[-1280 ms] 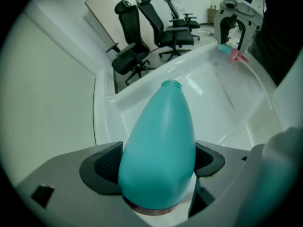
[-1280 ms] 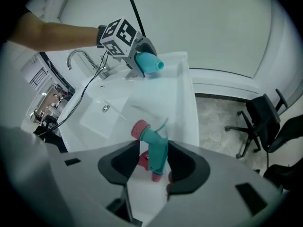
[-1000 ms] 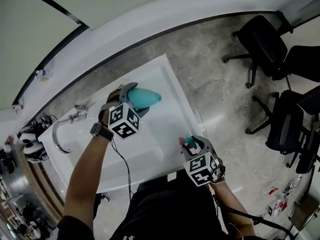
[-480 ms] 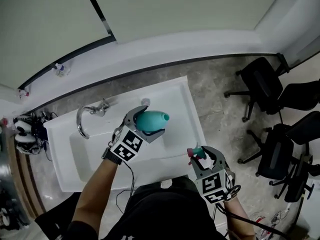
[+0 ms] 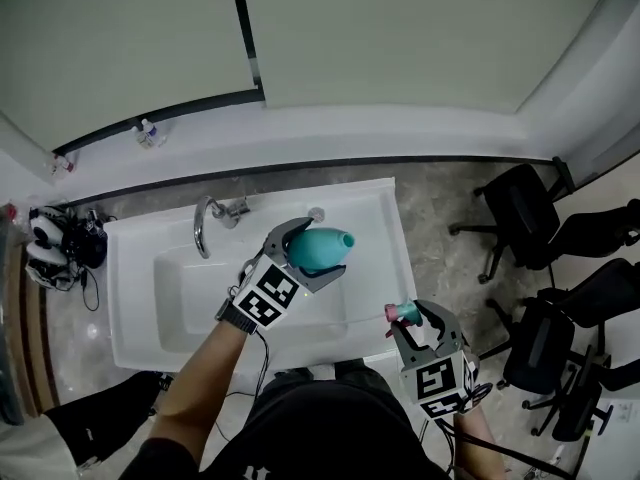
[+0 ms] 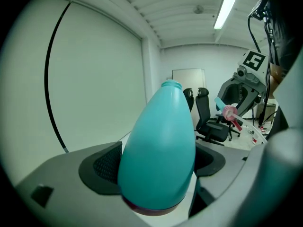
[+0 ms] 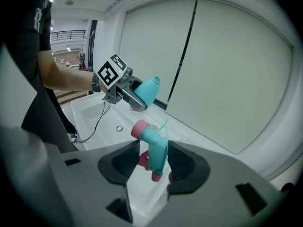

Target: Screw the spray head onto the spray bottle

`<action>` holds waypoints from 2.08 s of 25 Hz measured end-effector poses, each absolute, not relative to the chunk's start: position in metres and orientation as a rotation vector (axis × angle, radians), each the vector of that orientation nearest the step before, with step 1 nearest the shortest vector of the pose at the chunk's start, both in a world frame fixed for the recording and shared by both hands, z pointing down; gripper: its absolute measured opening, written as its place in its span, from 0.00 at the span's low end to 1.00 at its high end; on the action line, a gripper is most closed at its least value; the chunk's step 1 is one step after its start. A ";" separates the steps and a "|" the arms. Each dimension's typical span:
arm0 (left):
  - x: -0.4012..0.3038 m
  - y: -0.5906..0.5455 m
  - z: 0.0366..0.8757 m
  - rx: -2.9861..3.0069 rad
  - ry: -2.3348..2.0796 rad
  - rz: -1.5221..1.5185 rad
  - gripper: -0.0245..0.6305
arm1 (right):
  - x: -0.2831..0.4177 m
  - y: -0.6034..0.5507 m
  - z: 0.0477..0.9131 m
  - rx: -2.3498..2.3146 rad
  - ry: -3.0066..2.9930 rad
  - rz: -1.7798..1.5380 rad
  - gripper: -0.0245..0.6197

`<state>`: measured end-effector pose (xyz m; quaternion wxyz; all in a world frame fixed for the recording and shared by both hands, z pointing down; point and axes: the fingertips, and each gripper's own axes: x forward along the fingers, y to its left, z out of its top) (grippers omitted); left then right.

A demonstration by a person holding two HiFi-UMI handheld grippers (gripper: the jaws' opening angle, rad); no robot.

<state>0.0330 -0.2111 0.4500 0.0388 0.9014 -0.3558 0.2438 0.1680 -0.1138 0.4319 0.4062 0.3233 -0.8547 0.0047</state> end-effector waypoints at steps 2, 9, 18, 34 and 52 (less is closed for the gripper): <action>0.029 -0.205 0.437 2.774 -1.119 0.687 0.68 | 0.165 -0.112 0.416 0.813 -2.163 -0.046 0.33; 0.022 -0.179 0.400 2.763 -1.131 0.380 0.68 | 0.161 -0.122 0.328 0.846 -2.154 -0.360 0.33; 0.031 -0.153 0.394 2.738 -1.066 0.253 0.68 | 0.159 -0.162 0.230 0.944 -1.958 -0.779 0.33; 0.033 -0.143 0.394 2.712 -1.066 0.185 0.68 | 0.116 -0.163 0.208 0.848 -1.753 -1.096 0.33; 0.058 -0.137 0.394 2.621 -0.994 0.209 0.68 | 0.046 -0.143 0.266 0.381 -1.455 -1.464 0.33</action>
